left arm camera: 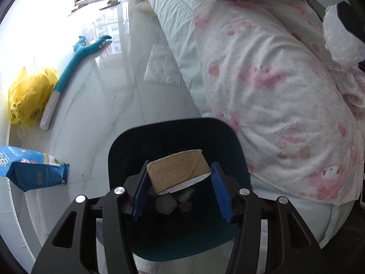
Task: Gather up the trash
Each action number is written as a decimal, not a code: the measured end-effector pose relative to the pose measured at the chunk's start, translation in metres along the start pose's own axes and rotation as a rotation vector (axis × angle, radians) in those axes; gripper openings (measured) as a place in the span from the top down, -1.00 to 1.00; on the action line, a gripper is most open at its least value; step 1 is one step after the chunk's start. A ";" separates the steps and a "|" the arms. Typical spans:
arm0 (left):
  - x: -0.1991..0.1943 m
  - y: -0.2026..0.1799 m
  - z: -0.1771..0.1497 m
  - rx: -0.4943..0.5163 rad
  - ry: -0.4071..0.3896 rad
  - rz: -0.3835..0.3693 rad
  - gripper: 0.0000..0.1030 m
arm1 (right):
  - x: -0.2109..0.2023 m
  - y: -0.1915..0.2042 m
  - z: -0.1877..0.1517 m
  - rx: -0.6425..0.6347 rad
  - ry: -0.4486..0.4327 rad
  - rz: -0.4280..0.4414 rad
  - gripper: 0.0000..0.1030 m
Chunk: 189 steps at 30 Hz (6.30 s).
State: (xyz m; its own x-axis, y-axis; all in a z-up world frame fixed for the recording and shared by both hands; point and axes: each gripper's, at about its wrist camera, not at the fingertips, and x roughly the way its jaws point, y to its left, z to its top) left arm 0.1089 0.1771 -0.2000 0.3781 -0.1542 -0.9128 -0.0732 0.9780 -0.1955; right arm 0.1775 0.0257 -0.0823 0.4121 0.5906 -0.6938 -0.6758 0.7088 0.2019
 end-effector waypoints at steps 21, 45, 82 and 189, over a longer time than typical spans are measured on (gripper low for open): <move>-0.038 0.037 -0.014 -0.007 -0.069 0.040 -0.68 | 0.065 0.025 -0.020 -0.003 0.171 0.001 -0.15; -0.160 0.030 0.022 -0.021 -0.483 0.072 -0.68 | 0.124 0.033 -0.058 -0.016 0.368 0.017 -0.15; -0.243 -0.066 -0.049 0.041 -0.745 0.177 -0.94 | -0.229 -0.046 -0.100 0.079 -0.275 -0.388 -0.93; -0.234 -0.125 -0.134 0.190 -0.760 0.175 -0.94 | -0.324 -0.037 -0.185 0.080 -0.410 -0.392 -0.93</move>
State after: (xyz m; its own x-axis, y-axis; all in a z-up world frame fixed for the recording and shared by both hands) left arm -0.0940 0.0725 -0.0095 0.9058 0.0745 -0.4170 -0.0570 0.9969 0.0543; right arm -0.0438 -0.2635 0.0067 0.8366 0.3680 -0.4058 -0.3831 0.9225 0.0467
